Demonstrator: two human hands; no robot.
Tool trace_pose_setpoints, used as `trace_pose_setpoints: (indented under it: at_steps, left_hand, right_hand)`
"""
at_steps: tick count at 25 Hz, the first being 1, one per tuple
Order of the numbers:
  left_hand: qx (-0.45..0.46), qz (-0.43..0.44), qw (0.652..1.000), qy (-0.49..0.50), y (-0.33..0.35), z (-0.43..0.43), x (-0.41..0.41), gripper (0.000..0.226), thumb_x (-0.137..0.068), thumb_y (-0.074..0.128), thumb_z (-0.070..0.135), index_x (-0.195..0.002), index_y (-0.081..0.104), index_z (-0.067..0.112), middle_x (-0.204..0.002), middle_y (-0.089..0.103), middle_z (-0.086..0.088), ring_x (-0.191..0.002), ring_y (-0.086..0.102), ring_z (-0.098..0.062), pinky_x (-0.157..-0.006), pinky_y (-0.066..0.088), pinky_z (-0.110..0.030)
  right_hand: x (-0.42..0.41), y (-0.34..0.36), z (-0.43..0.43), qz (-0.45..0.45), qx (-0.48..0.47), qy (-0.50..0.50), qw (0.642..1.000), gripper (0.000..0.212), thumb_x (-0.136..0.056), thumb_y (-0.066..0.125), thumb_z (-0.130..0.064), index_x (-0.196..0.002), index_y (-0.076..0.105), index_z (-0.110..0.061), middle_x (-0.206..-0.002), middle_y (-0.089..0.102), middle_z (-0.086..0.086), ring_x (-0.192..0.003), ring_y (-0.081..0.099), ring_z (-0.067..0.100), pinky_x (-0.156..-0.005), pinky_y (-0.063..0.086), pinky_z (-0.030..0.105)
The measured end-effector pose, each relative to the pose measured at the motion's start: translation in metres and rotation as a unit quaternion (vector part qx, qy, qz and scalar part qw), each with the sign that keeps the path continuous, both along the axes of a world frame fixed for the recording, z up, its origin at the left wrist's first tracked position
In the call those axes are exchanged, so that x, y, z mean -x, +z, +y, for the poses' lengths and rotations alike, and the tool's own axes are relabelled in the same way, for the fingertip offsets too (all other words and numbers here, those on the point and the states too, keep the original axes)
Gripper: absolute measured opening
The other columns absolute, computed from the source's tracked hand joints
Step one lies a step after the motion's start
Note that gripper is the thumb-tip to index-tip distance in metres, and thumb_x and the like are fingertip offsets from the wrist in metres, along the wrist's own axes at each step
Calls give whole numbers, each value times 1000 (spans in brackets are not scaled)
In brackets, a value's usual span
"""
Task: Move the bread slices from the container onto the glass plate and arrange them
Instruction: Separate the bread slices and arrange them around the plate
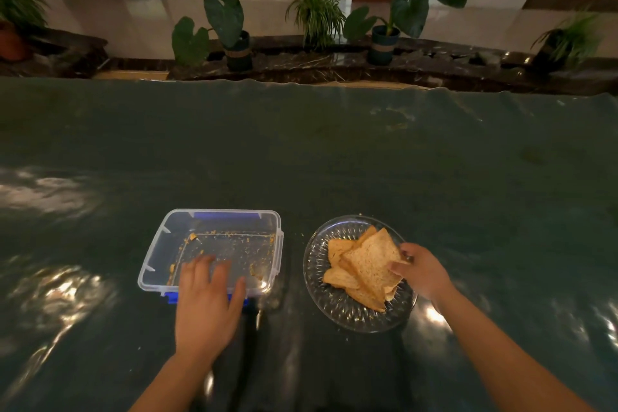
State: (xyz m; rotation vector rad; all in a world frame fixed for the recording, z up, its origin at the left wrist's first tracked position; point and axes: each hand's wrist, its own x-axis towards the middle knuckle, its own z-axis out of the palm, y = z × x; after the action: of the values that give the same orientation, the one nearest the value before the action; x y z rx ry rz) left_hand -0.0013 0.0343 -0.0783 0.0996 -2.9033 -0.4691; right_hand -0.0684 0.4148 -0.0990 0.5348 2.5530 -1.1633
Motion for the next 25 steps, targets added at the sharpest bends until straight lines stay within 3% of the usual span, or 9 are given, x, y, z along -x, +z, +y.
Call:
trace_pose_setpoints:
  at_steps: [3,5,7,10,13,18,22,25]
  left_hand:
    - [-53,6,996,-74,11,48,1,36,-89,56,37,-120,58,20,-129,52,-4,-126,44,-21,-104,45,-44]
    - [-93,-29,989,-109,8,83,2,35,-90,51,40,-122,57,25,-123,54,5,-115,47,-9,-99,48,-34]
    - [-117,-93,981,-121,-1,114,9,35,-93,47,41,-121,58,24,-115,56,5,-103,52,-7,-93,49,-31]
    - [-134,-191,969,-82,-17,144,31,33,-97,44,38,-116,61,17,-112,59,-5,-100,57,-17,-90,47,-32]
    - [-129,-228,964,-53,-26,161,51,33,-96,45,34,-113,62,12,-111,62,-9,-98,60,-22,-88,49,-37]
    - [-169,-269,948,-1,-32,171,63,24,-89,56,34,-102,70,18,-88,70,1,-77,64,-17,-65,49,-32]
    - [-223,-282,932,44,-32,167,62,22,-86,66,31,-105,73,22,-89,72,3,-80,64,-15,-69,45,-28]
    - [-246,-275,927,61,-30,165,59,17,-84,69,28,-100,74,24,-79,69,12,-68,60,-4,-58,41,-22]
  right_hand:
    - [-1,1,3,4,-10,3,1000,57,-78,77,-27,-128,57,-9,-126,60,13,-111,60,30,-98,47,43]
    - [-2,2,4,9,-29,11,999,54,-79,75,-29,-127,58,-9,-126,60,13,-111,60,29,-96,47,40]
    - [-3,3,4,8,-48,23,999,50,-81,73,-31,-125,60,-10,-126,60,11,-110,60,27,-93,48,37]
    - [-3,1,2,2,-83,37,996,49,-82,70,-34,-126,60,-13,-127,56,9,-114,57,28,-93,47,37]
    - [-4,-2,3,18,-136,59,989,49,-83,67,-36,-127,60,-15,-126,55,8,-119,50,30,-95,44,37]
    - [-3,-2,5,32,-128,61,989,45,-81,67,-40,-119,66,-16,-115,58,9,-114,52,29,-93,45,36]
    - [-3,-1,2,36,-119,59,990,44,-79,72,-37,-117,65,-16,-111,61,7,-107,58,27,-88,49,36]
    - [-3,2,-2,41,-85,33,995,22,-75,77,-26,-93,65,-24,-92,62,-1,-93,64,22,-76,48,31]
